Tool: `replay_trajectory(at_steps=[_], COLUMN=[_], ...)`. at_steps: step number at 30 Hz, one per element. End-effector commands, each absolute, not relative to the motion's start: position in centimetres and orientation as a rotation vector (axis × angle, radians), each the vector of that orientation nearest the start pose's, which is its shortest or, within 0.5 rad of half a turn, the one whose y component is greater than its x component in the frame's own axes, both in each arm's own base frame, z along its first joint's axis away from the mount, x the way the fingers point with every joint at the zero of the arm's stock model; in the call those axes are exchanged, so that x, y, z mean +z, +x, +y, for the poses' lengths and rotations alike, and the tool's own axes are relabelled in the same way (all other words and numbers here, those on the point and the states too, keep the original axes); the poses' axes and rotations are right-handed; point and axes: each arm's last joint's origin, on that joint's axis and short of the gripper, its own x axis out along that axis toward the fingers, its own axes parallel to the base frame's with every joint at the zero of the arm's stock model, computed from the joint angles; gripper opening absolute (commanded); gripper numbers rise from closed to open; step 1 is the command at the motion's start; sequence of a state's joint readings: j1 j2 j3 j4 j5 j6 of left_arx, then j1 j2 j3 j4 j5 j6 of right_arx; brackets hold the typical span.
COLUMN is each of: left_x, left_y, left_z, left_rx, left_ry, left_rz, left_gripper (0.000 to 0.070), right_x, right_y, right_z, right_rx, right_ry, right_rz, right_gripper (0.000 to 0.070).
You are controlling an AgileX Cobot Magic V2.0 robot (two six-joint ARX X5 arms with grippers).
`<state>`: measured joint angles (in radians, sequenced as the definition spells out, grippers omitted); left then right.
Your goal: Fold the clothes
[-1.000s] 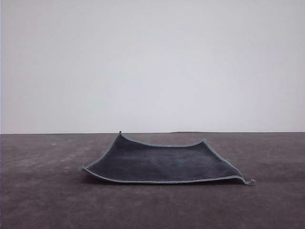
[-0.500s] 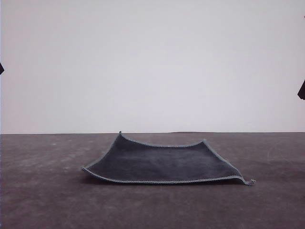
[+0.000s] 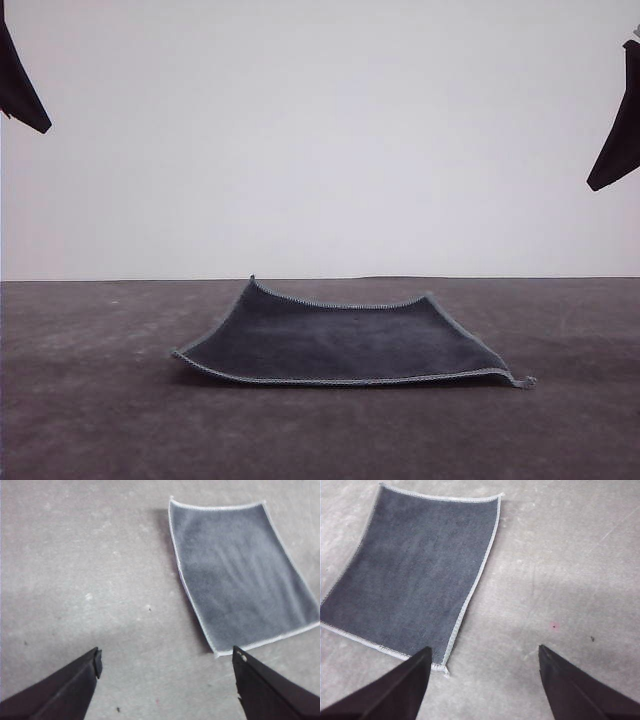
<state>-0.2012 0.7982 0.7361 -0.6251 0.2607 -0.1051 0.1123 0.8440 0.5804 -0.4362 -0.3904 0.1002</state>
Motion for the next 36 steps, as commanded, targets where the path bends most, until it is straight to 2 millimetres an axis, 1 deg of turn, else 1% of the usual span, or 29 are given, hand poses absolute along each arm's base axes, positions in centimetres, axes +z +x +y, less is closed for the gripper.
replay_trajectory(at_steps=[1, 7, 10, 14, 18, 22, 25, 30, 36], left_x=[28.2, 27.9, 27.8, 27.3, 26.3, 25.3, 24.5, 23.3, 22.4], left_y=[15.4, 16.0, 17.0, 19.1, 21.6, 24.2, 26.2, 29.5, 33.7], left_z=[-4.0, -4.1, -4.5, -5.1, -5.7, -6.4, -6.8, -7.5, -8.5], left_rx=[-0.392, -0.373, -0.415, -0.477, -0.505, -0.539, -0.544, -0.547, -0.552], left_ry=[-0.169, -0.243, -0.287, -0.325, -0.342, -0.373, -0.377, -0.375, -0.365], left_rz=[0.709, 0.762, 0.81, 0.86, 0.898, 0.916, 0.906, 0.896, 0.898], left_gripper=[0.0515, 0.051, 0.051, 0.051, 0.051, 0.0511, 0.0511, 0.0511, 0.0512], right_x=[24.0, 24.0, 24.3, 25.1, 25.4, 24.9, 24.0, 21.9, 19.7], right_y=[16.9, 17.1, 17.5, 18.8, 21.2, 24.1, 26.5, 30.3, 34.3], right_z=[3.1, 3.0, 3.0, 3.2, 3.5, 3.9, 4.3, 4.8, 5.3], right_rx=[0.456, 0.414, 0.392, 0.398, 0.415, 0.454, 0.494, 0.537, 0.577], right_ry=[0.179, 0.285, 0.331, 0.353, 0.369, 0.388, 0.406, 0.432, 0.45], right_rz=[0.7, 0.733, 0.769, 0.812, 0.859, 0.905, 0.91, 0.929, 0.925], right_gripper=[0.043, 0.0429, 0.0429, 0.0429, 0.0429, 0.0429, 0.0429, 0.0429, 0.0429])
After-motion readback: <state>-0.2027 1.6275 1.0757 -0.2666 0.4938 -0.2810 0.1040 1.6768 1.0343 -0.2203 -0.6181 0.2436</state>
